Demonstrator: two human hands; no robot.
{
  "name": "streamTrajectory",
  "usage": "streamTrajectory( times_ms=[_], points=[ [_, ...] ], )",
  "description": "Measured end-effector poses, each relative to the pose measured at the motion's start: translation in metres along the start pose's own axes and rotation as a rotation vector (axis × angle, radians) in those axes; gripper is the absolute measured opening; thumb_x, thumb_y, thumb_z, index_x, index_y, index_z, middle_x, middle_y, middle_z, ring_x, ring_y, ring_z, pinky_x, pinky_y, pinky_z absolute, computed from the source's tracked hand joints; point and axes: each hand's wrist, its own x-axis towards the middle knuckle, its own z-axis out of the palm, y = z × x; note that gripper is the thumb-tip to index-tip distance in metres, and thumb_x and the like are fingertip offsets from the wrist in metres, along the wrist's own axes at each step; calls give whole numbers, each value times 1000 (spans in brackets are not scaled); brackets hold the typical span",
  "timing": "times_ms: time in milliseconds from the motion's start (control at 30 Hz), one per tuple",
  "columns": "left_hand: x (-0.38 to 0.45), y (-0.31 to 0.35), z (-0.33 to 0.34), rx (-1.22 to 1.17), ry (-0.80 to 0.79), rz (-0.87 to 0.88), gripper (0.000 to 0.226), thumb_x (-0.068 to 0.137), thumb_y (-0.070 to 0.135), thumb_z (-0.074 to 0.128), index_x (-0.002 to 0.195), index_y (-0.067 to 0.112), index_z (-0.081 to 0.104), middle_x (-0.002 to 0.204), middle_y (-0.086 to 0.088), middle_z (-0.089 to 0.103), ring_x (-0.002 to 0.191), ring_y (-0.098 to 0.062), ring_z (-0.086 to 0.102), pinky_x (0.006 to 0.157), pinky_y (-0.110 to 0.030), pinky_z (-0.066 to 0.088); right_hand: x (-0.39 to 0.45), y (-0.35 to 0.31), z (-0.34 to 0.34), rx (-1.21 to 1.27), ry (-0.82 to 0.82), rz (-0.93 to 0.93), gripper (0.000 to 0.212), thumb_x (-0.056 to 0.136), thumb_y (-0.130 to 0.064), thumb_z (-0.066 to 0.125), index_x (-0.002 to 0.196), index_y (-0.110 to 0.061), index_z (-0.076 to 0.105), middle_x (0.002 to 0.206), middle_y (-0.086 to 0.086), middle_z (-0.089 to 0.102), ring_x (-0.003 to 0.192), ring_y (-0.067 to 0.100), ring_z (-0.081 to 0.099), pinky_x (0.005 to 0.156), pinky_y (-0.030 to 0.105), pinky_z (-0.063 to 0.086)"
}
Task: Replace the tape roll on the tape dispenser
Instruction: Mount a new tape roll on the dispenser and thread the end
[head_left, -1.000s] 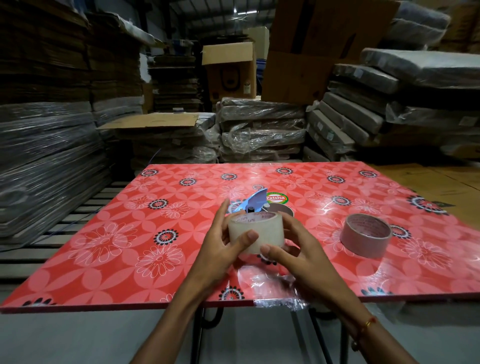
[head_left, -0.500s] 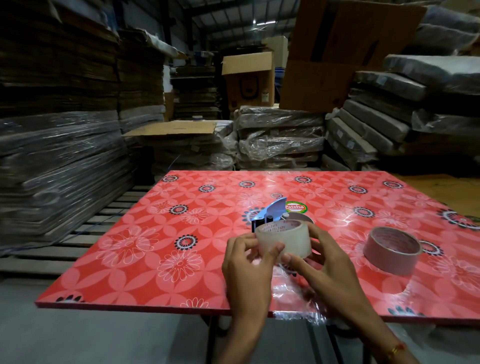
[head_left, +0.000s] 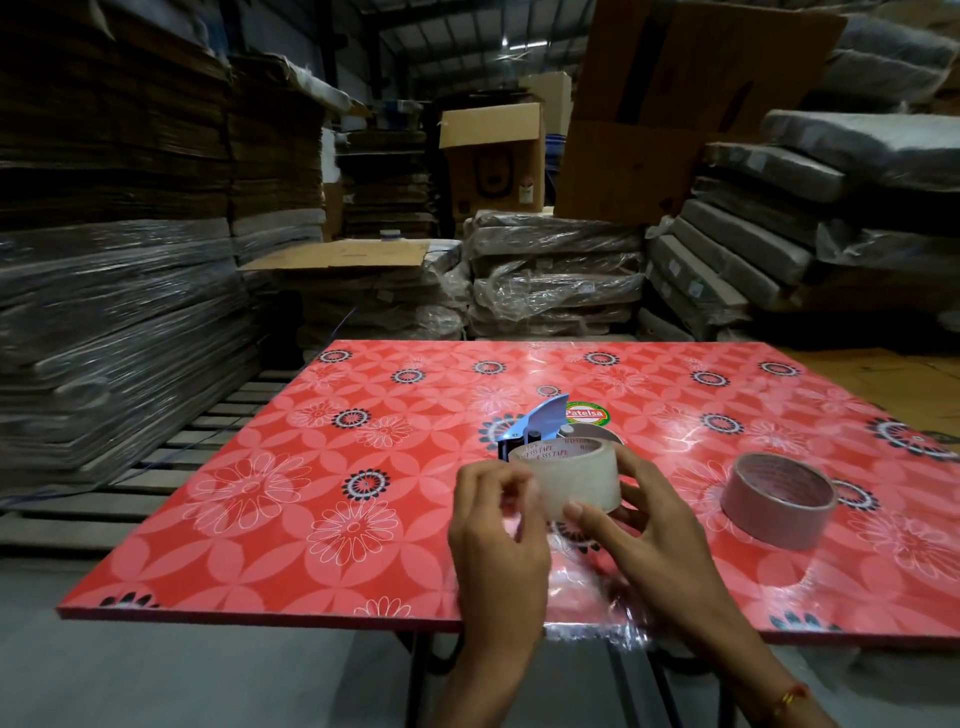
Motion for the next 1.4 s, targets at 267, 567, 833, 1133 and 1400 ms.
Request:
streamTrajectory(
  times_ms=[267, 567, 833, 1133, 1400],
  points=[
    [37, -24, -7, -424, -265, -719, 28, 99, 27, 51, 92, 8, 69, 98, -22, 71, 77, -26, 64, 65, -42, 49, -1, -9, -4, 186, -91, 42, 54, 79, -33, 75, 131, -28, 60, 122, -4, 72, 111, 13, 70, 83, 20, 56],
    [33, -16, -12, -493, -343, -619, 33, 104, 18, 39, 105, 19, 72, 105, -7, 75, 96, -25, 68, 78, -43, 53, -2, -14, -3, 220, -138, 16, 55, 83, -31, 72, 136, -28, 56, 128, -2, 70, 117, 13, 67, 90, 27, 57],
    [28, -15, -15, -454, -592, -461, 86, 68, 56, 76, 144, 34, 42, 130, 16, 64, 120, 1, 60, 95, -22, 52, -1, -5, 3, -178, -45, -295, 75, 77, -24, 82, 144, -20, 47, 140, -3, 46, 133, 8, 47, 98, 9, 44],
    [28, -13, -19, -384, -552, -398, 68, 66, 44, 80, 120, 57, 40, 119, 36, 45, 110, 26, 47, 82, -1, 43, -4, 4, 6, -417, 116, -428, 53, 72, -35, 80, 115, -20, 52, 113, -10, 49, 106, 17, 51, 84, 30, 48],
    [31, -16, -24, -365, -702, -384, 80, 65, 37, 81, 134, 47, 42, 137, 18, 46, 121, 11, 51, 98, -16, 47, 2, 0, -1, -153, -91, -174, 61, 67, -38, 80, 120, -29, 52, 122, -7, 48, 116, 15, 54, 92, 41, 53]
  ],
)
